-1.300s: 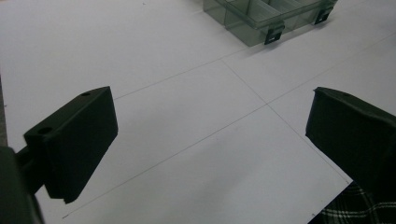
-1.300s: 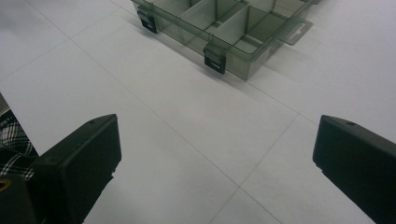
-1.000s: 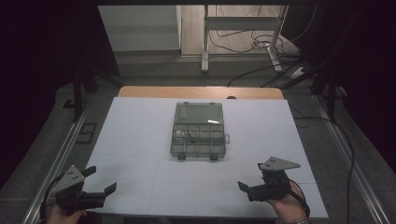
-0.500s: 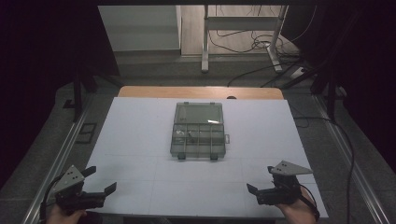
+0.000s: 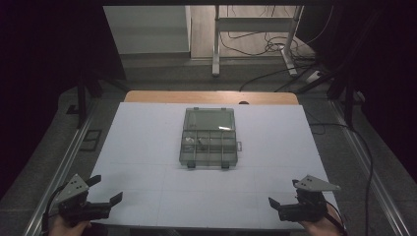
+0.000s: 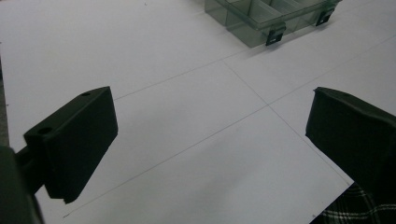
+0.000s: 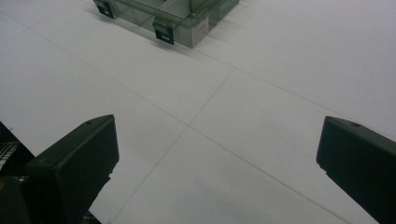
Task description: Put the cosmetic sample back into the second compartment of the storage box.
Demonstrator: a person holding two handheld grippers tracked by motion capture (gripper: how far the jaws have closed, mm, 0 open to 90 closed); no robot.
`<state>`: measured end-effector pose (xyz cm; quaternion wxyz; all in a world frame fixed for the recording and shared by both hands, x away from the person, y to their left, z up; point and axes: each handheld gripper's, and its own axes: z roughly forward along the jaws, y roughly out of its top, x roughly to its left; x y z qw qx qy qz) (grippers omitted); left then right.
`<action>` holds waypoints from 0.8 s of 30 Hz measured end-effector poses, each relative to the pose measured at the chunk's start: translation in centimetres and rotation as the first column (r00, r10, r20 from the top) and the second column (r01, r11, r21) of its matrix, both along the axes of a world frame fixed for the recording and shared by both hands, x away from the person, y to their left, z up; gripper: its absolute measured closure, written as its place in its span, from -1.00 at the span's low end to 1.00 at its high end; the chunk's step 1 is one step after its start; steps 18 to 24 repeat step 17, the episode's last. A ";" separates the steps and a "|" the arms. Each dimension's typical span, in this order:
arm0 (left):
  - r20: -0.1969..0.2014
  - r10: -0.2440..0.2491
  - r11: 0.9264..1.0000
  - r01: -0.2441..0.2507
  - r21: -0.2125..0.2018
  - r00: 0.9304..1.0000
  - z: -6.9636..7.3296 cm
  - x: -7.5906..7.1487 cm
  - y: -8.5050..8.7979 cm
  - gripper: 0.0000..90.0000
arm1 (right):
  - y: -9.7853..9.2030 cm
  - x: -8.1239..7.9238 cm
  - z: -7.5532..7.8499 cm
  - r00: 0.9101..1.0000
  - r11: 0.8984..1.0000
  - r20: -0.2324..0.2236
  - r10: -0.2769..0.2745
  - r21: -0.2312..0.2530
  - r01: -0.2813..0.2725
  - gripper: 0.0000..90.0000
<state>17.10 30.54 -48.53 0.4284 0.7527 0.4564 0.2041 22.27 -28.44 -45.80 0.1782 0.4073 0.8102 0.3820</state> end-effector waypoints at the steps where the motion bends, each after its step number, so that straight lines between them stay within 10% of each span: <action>1: 0.000 0.000 1.000 0.000 0.001 1.000 0.0 0.0 0.0 -0.94 | -0.1 -0.1 0.0 1.000 1.000 0.000 -0.005 0.000 0.005 -1.00; 24: -0.001 0.000 1.000 0.000 0.000 1.000 0.0 0.1 0.0 -0.94 | -1.2 -1.2 -0.5 0.999 0.999 -0.009 -0.045 -0.024 0.045 -1.00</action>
